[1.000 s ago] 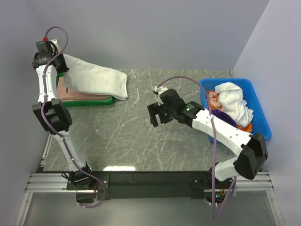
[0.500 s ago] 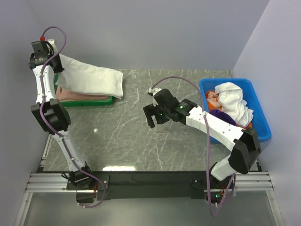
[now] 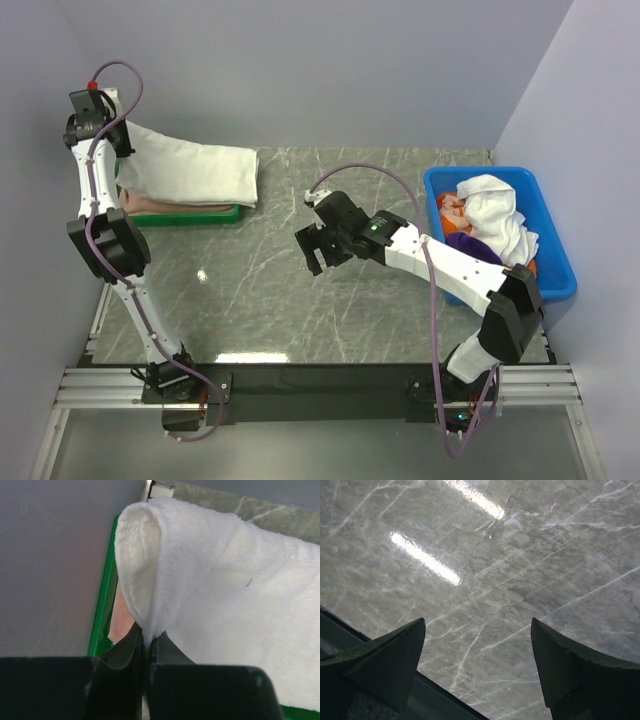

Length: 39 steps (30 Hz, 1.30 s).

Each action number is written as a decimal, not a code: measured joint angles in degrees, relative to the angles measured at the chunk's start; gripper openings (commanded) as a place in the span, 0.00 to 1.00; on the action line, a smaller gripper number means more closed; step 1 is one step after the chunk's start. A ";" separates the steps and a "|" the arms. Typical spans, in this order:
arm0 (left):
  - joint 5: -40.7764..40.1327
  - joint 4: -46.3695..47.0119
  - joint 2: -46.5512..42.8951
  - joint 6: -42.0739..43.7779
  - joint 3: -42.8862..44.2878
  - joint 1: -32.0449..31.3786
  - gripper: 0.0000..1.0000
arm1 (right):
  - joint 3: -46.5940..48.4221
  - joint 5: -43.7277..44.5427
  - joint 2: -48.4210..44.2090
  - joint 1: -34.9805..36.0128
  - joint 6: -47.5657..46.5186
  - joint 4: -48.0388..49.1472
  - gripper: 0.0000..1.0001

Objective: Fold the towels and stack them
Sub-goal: Neatly place the folded towel into the bin

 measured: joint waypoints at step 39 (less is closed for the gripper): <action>-12.94 5.27 3.34 0.17 -3.89 0.63 0.16 | 2.78 0.66 3.89 1.62 -0.46 -1.68 0.92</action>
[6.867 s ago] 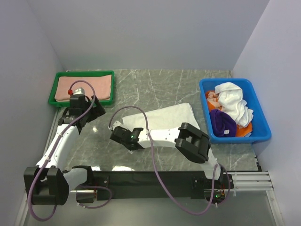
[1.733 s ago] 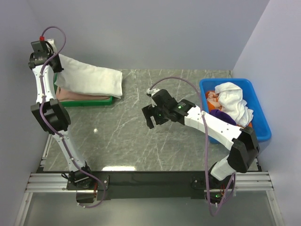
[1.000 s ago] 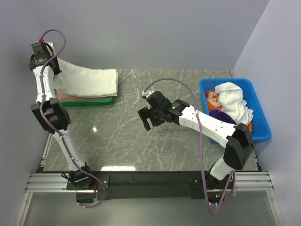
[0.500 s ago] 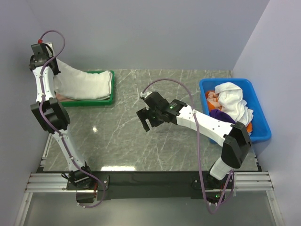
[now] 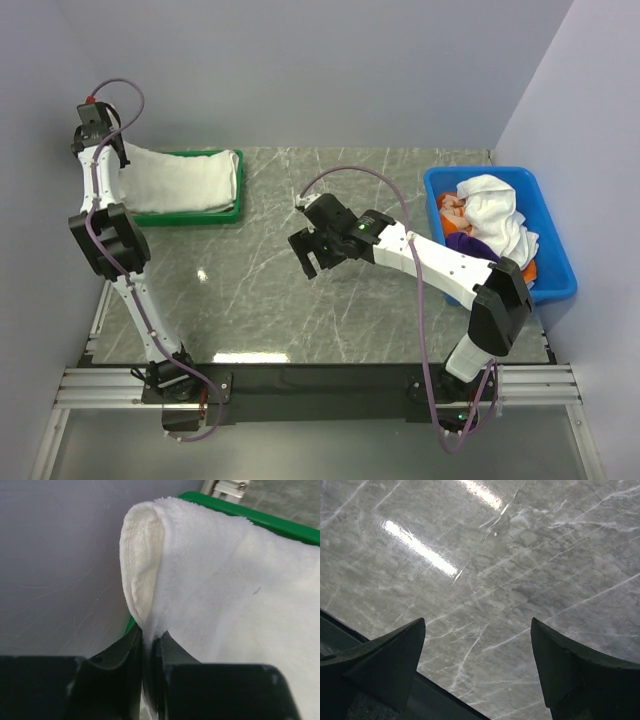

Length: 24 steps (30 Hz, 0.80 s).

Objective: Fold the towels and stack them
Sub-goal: Neatly place the folded towel into the bin

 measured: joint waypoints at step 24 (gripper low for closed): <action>-15.13 5.64 2.51 4.35 -4.48 -3.45 0.77 | 0.15 -0.98 0.96 0.37 -0.02 0.02 0.92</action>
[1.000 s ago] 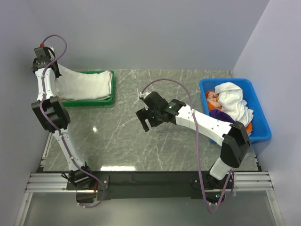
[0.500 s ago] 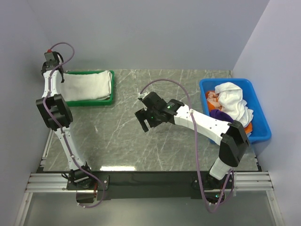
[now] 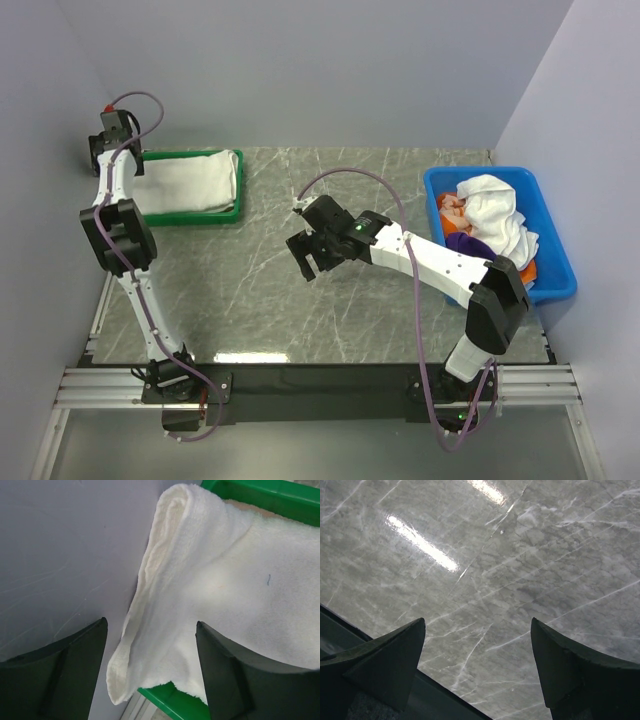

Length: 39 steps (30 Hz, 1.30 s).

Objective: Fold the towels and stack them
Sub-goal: Neatly place the folded towel into the bin

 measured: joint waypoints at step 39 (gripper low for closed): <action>20.13 17.49 -12.87 -27.06 -31.26 -22.51 0.01 | -14.84 -0.20 -8.13 -0.15 1.79 12.48 0.91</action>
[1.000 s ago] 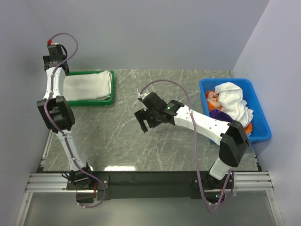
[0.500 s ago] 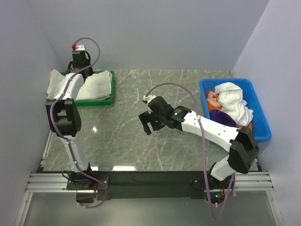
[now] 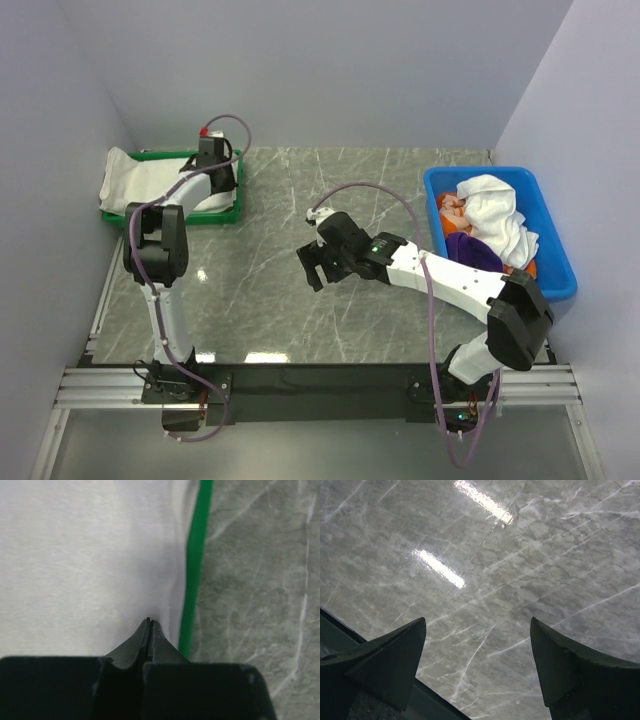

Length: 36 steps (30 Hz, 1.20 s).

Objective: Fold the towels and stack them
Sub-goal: Neatly place the folded towel into the bin

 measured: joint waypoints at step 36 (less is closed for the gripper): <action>-24.74 0.96 -7.72 8.66 2.29 16.35 0.12 | -4.52 -2.86 -2.64 -1.27 -0.50 7.19 0.90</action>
